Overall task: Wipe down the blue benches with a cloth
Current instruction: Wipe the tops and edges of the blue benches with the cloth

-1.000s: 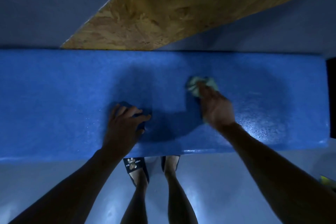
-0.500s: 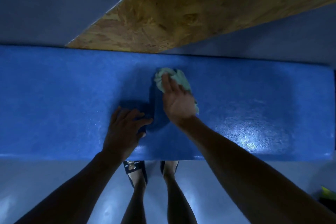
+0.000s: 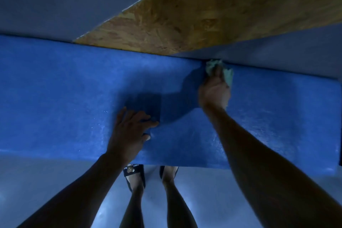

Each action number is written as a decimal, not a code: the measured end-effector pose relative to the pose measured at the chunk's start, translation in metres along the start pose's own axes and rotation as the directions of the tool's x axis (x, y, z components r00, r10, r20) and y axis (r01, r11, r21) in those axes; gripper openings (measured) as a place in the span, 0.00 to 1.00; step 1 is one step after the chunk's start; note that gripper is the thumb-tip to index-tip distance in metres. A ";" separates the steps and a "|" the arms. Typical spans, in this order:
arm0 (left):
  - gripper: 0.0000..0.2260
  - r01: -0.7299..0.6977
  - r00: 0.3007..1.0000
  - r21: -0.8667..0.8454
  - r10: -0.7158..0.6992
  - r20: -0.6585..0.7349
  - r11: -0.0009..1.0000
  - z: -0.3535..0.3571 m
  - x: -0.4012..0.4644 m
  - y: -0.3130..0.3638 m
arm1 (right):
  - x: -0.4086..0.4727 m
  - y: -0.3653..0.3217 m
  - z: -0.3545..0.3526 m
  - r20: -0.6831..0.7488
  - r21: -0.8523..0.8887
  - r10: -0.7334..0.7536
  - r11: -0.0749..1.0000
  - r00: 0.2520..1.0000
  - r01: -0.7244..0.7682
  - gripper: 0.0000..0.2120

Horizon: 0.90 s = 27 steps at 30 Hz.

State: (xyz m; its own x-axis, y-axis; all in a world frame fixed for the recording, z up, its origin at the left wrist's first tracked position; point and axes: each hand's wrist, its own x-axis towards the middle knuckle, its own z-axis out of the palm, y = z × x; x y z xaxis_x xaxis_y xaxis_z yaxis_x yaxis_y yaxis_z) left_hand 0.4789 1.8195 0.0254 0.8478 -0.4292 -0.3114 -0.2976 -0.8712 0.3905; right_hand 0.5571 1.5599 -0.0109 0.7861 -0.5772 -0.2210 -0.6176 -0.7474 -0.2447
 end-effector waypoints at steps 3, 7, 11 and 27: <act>0.22 -0.054 0.996 -0.035 0.051 -0.077 0.998 0.001 -0.001 -0.001 | -0.032 -0.066 0.019 0.055 0.071 -0.262 0.964 0.964 0.258 0.28; 0.23 -0.085 0.992 -0.009 0.084 -0.096 0.996 0.001 -0.001 0.001 | -0.048 -0.101 0.027 0.160 -0.001 -0.621 0.777 0.767 0.630 0.28; 0.24 -0.061 0.995 -0.010 0.060 -0.074 0.998 0.003 -0.001 -0.002 | -0.013 -0.037 0.003 0.100 -0.052 -0.633 0.767 0.767 0.640 0.25; 0.24 -0.016 1.000 0.000 0.016 -0.022 1.000 0.000 0.000 0.003 | -0.050 -0.114 0.023 0.235 0.020 -0.621 0.772 0.748 0.635 0.30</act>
State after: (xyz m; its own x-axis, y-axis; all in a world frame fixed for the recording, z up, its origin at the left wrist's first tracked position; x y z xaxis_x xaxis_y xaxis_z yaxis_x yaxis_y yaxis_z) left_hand 0.4782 1.8168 0.0262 0.8521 -0.4382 -0.2861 -0.3113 -0.8639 0.3959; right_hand 0.5877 1.6811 0.0065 0.9659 0.1093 -0.2349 0.0215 -0.9372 -0.3480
